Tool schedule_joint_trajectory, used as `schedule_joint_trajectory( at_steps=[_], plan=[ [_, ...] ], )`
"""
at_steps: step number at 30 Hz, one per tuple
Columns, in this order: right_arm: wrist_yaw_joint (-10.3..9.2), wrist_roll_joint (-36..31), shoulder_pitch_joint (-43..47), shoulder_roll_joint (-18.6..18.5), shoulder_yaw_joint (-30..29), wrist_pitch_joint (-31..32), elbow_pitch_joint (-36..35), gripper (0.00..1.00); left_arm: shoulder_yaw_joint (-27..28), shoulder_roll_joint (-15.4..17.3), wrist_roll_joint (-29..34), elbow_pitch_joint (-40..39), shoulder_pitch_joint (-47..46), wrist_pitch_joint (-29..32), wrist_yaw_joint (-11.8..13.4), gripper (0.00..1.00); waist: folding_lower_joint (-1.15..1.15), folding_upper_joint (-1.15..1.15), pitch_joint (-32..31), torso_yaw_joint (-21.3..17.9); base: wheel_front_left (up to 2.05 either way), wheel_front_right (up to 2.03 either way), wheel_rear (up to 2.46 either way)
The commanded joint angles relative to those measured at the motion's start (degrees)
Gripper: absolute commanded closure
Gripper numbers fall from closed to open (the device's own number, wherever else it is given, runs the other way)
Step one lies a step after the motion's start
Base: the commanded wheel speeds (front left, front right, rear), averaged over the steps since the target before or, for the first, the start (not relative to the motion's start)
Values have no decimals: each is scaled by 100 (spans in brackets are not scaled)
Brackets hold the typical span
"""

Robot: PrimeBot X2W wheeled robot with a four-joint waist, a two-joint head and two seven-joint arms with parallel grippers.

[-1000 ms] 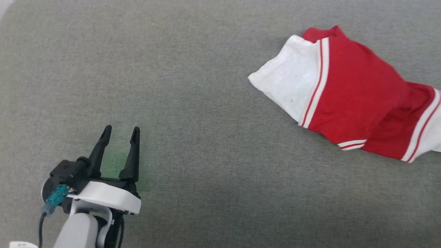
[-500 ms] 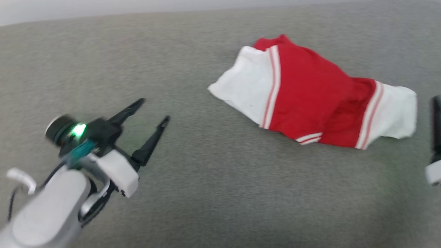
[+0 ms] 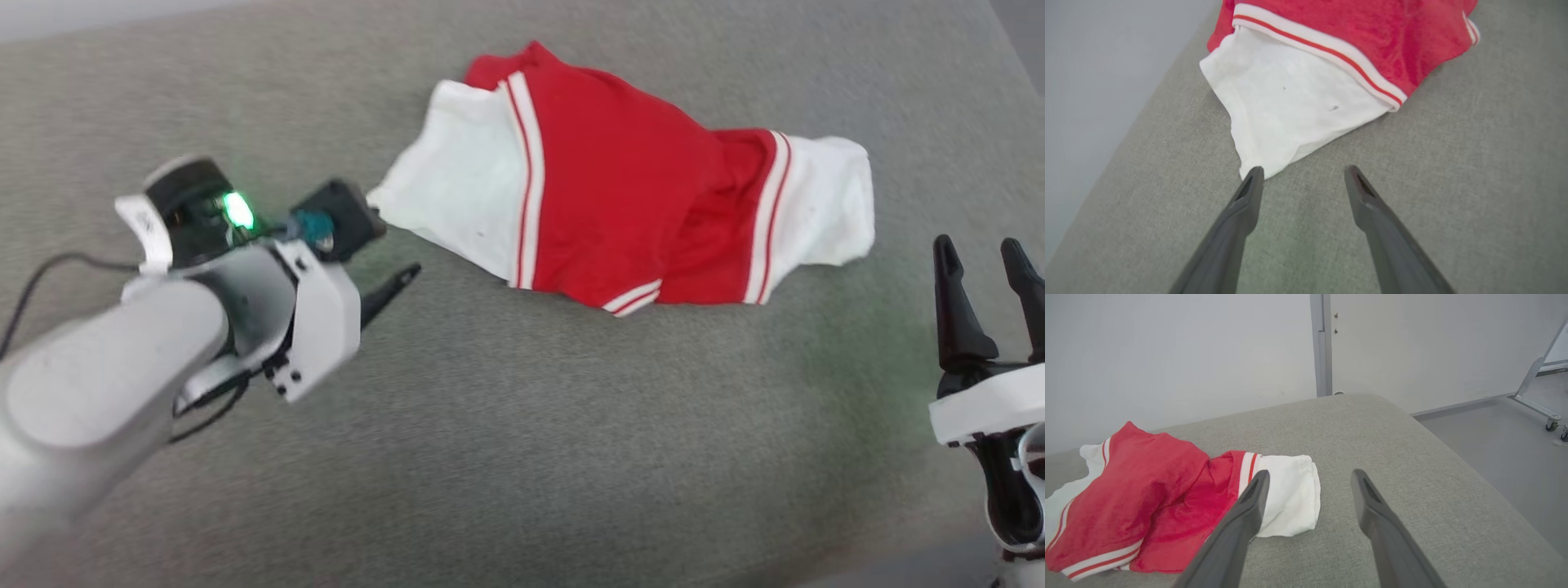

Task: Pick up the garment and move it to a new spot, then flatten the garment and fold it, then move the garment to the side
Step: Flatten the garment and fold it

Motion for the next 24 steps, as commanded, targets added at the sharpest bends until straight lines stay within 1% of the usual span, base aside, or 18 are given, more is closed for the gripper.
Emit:
schedule_joint_trajectory(
  at_steps=[1,4,8,17,24],
  plan=[
    [0,-24,-52,16,-5,-54,16,0,-21,-27,-23,-9,-30,49,14,0,0,0,184,-179,0,0,0],
    [0,-32,-144,79,63,-115,46,0,-27,-43,196,-206,54,545,14,0,0,0,307,-304,0,0,0],
    [0,-51,-220,159,160,-176,95,0,-18,24,363,-349,3,907,14,0,0,0,411,-417,0,0,0],
    [0,-61,-296,241,323,-223,214,0,-20,32,643,-313,-275,936,14,0,0,0,492,-467,0,0,0],
    [0,-35,-362,314,484,-226,263,0,-20,22,856,-356,-432,1145,14,0,0,0,511,-504,0,0,0]
  ],
)
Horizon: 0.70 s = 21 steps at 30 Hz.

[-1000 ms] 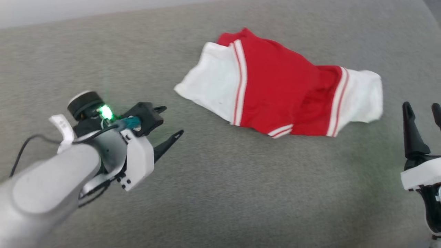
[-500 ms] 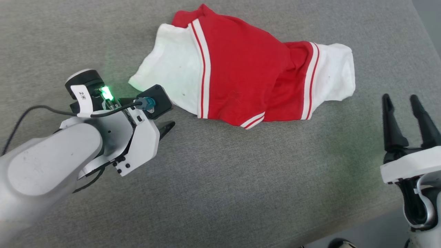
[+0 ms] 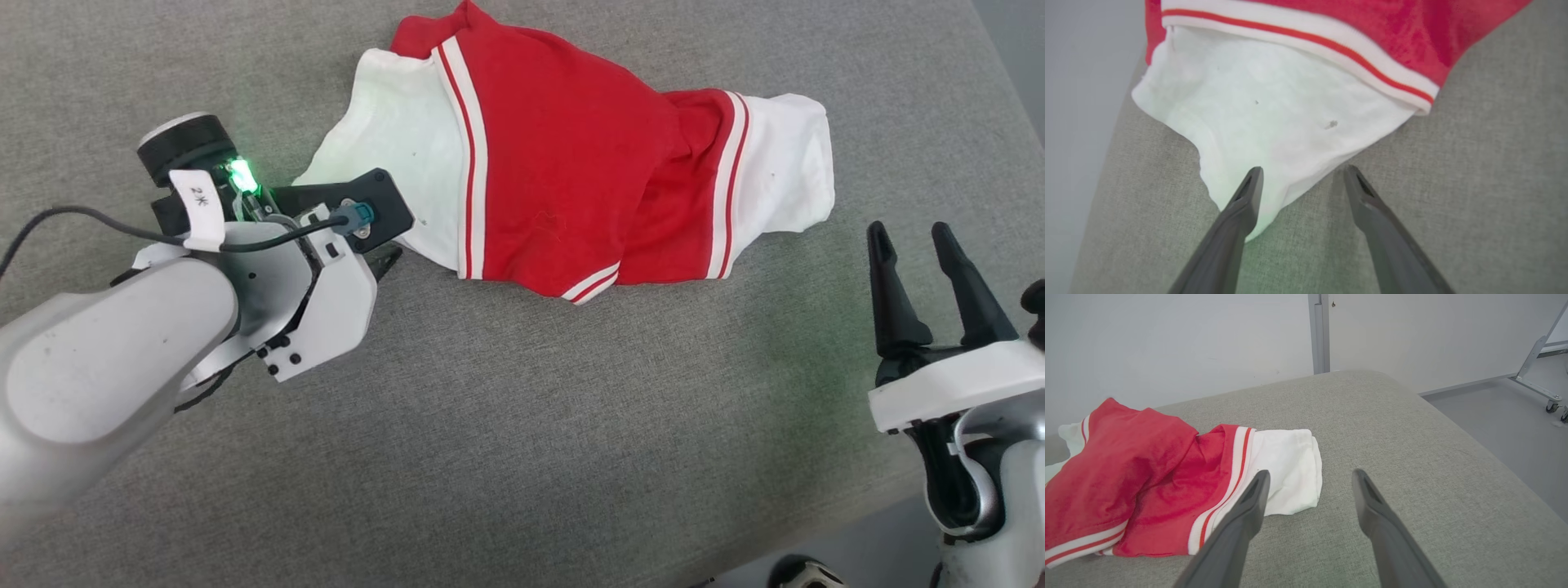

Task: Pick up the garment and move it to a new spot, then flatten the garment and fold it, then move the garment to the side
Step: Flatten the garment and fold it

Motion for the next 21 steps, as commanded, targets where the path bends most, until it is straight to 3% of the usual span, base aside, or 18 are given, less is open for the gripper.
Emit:
schedule_joint_trajectory(
  at_steps=[1,8,10,11,12,13,14,21],
  plan=[
    [0,23,-88,42,62,-36,8,0,6,-27,48,-1,-35,83,14,0,0,0,18,-23,0,0,0],
    [0,62,-154,53,196,-81,89,0,-5,-22,171,-102,137,518,14,0,0,0,97,-111,0,0,0],
    [0,74,-159,53,222,-98,111,0,-11,9,137,-145,193,599,14,42,0,0,112,-135,0,0,0],
    [0,79,-167,54,230,-105,122,0,-12,28,132,-158,190,625,14,58,0,0,124,-147,0,0,0],
    [0,79,-167,54,230,-105,122,0,-12,28,132,-158,190,625,14,58,0,0,124,-147,0,0,0],
    [0,77,-178,58,234,-114,129,0,-12,43,97,-165,201,667,14,92,0,0,137,-158,0,0,0],
    [0,75,-187,59,239,-116,133,0,-12,61,71,-174,188,694,14,100,0,0,154,-167,0,0,0],
    [0,32,-209,-38,377,-25,165,0,-19,91,-59,-191,71,754,14,100,0,0,221,-182,0,0,0]
  ],
)
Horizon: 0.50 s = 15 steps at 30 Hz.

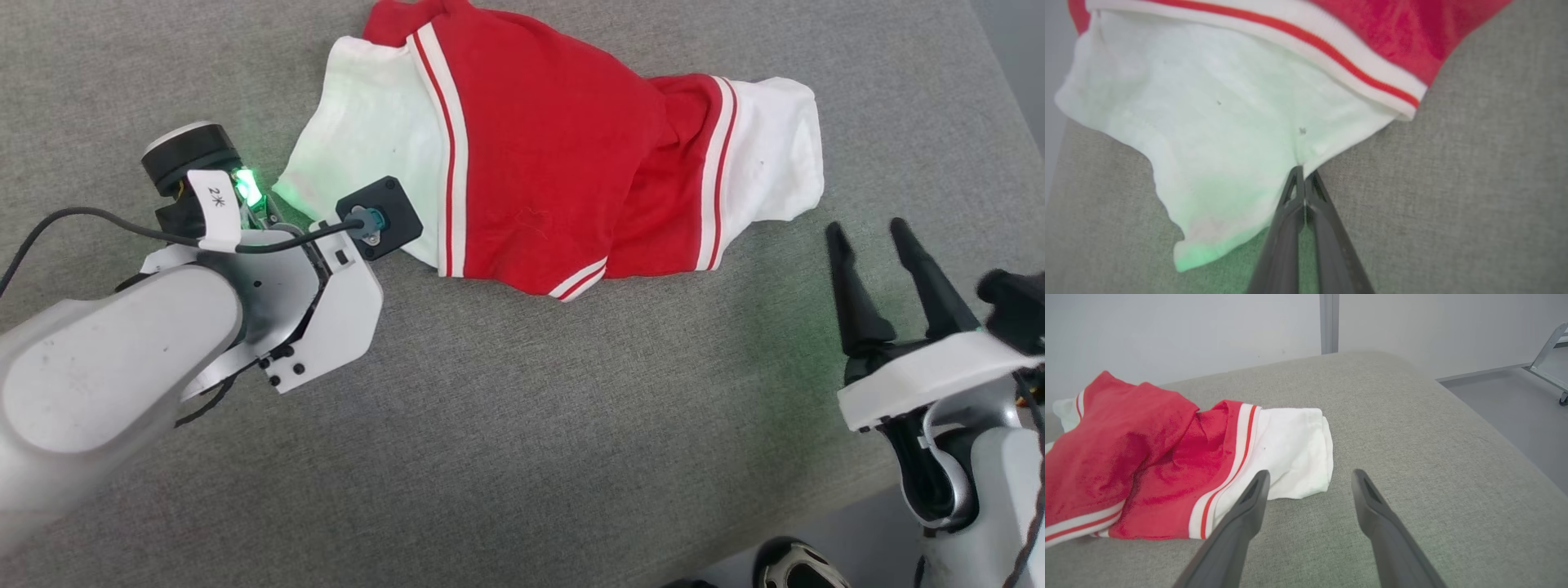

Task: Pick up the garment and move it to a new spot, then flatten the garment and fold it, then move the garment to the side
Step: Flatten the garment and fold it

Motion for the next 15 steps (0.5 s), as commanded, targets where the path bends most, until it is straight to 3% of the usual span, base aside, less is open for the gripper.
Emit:
schedule_joint_trajectory(
  at_steps=[1,10,15],
  plan=[
    [0,-45,-79,-85,91,70,-12,0,-51,40,-40,49,21,72,14,100,0,0,3,10,0,0,0],
    [0,-125,-496,-1017,1031,1635,-104,0,-47,-84,-134,-48,-124,57,14,100,0,0,121,222,0,0,0],
    [0,-292,-1049,-1800,1740,2541,-236,0,-48,-140,-144,-93,-225,62,14,100,0,0,235,356,0,0,0]
  ],
)
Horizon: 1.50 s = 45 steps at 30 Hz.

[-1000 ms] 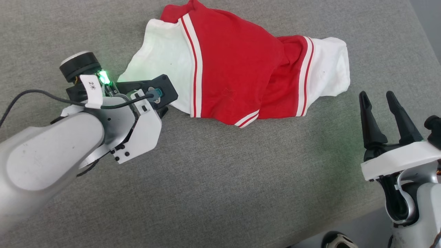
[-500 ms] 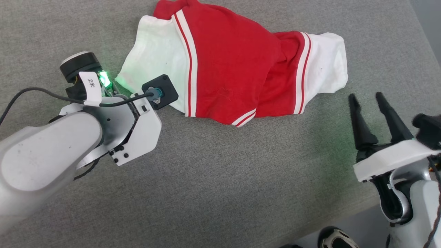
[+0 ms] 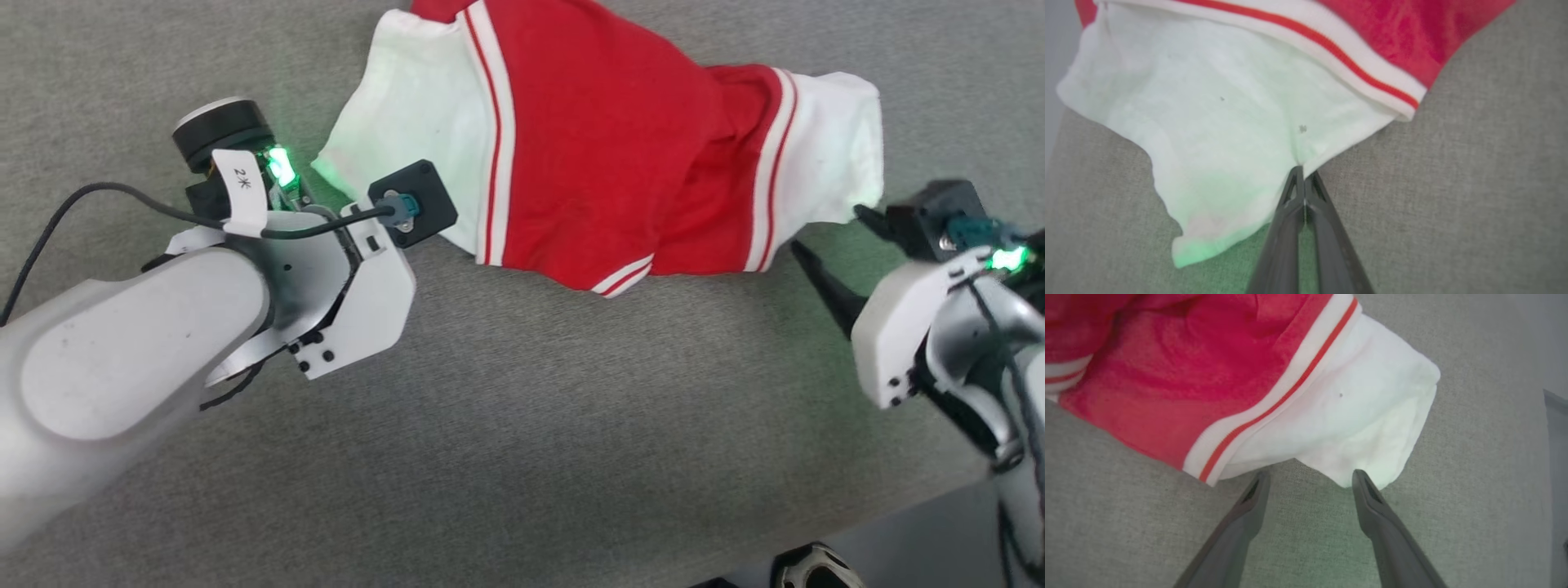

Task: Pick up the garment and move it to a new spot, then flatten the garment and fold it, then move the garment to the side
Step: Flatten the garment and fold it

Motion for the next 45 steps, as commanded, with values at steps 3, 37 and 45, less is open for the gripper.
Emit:
schedule_joint_trajectory(
  at_steps=[3,37,45],
  plan=[
    [-2,45,-346,-280,268,350,7,0,-43,-43,-55,30,-71,2,14,100,0,0,91,165,0,0,0],
    [-2,1378,545,-615,-2006,415,-1133,100,70,-221,-3183,772,285,-3317,15,100,0,0,-1109,1322,0,0,0],
    [-1,1601,959,-563,-2977,737,-1498,100,146,514,-4188,14,808,-3873,14,100,0,0,-1245,1927,0,0,0]
  ],
)
